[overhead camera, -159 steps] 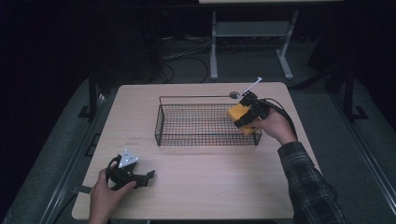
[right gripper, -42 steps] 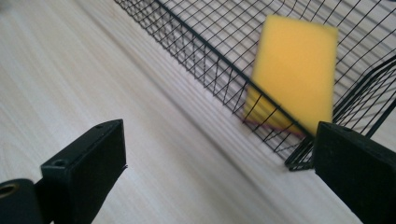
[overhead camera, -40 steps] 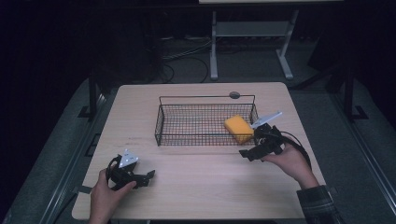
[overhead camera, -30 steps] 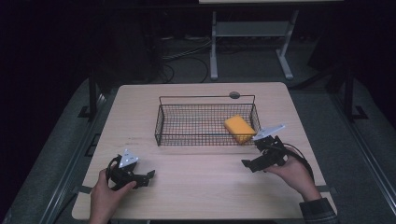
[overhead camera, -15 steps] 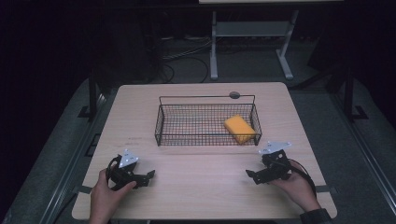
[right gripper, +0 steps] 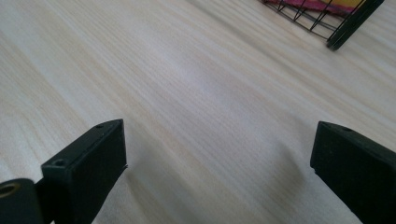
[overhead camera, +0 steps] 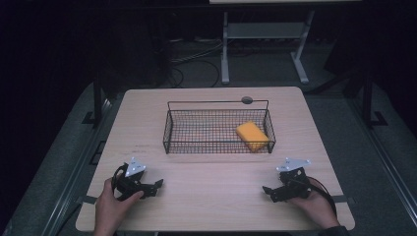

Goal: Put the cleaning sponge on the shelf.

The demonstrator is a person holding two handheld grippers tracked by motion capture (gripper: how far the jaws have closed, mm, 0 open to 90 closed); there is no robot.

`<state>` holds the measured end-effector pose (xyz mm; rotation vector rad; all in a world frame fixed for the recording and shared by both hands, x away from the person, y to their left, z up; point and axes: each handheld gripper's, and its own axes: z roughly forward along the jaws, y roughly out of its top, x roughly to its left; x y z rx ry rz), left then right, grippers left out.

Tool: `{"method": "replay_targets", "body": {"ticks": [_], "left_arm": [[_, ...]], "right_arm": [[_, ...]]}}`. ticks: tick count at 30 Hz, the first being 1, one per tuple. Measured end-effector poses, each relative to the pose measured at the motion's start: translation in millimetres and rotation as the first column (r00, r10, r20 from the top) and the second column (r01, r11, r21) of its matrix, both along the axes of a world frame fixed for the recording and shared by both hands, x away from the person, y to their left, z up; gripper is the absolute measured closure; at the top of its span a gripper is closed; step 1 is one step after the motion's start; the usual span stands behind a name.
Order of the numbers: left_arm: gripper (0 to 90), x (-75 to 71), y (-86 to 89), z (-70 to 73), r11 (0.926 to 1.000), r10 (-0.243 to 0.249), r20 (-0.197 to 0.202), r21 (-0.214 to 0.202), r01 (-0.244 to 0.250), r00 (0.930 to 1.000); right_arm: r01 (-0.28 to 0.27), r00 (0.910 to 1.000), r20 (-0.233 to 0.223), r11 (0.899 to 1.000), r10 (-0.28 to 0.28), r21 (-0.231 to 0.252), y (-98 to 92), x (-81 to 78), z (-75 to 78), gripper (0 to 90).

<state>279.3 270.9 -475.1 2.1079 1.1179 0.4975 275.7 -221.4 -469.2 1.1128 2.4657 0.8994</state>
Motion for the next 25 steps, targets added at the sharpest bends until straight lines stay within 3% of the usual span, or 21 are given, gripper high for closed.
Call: {"method": "replay_targets", "body": {"ticks": [9, 17, 25], "left_arm": [[12.6, 0.0, 0.0, 0.0, 1.0, 0.0, 0.0, 0.0, 0.0, 1.0], [12.6, 0.0, 0.0, 0.0, 1.0, 0.0, 0.0, 0.0, 0.0, 1.0], [12.6, 0.0, 0.0, 0.0, 1.0, 0.0, 0.0, 0.0, 0.0, 1.0]], "right_arm": [[0.009, 0.9999, -0.009, 0.999, -0.009, 0.035, -4.8, -1.8, -8.2, 2.6], [0.004, 0.9994, 0.034, 0.997, -0.007, 0.078, -7.5, -4.1, -13.5, 1.8], [0.002, 0.9994, 0.034, 0.997, -0.005, 0.078, -7.5, -4.0, -13.4, 1.8]]}}
